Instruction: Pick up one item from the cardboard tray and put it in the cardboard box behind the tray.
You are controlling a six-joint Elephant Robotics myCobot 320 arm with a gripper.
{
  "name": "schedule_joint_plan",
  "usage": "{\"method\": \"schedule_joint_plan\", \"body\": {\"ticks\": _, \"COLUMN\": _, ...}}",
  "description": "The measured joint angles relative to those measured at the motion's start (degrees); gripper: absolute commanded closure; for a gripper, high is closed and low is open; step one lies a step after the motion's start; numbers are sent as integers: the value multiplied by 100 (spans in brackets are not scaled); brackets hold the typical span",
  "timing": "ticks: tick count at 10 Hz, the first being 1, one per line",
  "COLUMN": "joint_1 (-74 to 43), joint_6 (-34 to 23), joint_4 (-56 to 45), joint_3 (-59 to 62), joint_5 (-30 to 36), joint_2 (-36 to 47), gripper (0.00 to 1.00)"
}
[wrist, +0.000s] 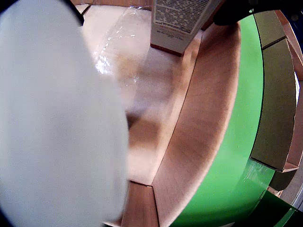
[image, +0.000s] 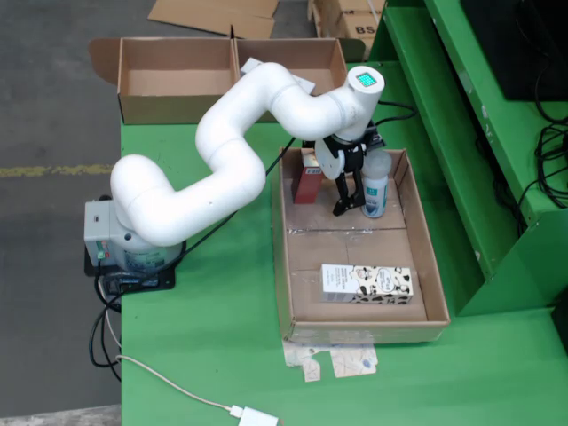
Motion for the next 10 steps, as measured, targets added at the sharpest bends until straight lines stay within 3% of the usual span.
{"method": "schedule_joint_plan", "body": {"ticks": 7, "joint_1": -53, "joint_6": 36, "joint_4": -114, "joint_3": 1336, "joint_5": 0, "joint_2": -106, "gripper": 0}}
{"method": "schedule_joint_plan", "body": {"ticks": 10, "joint_1": -53, "joint_6": 36, "joint_4": -114, "joint_3": 1336, "joint_5": 0, "joint_2": -106, "gripper": 30}}
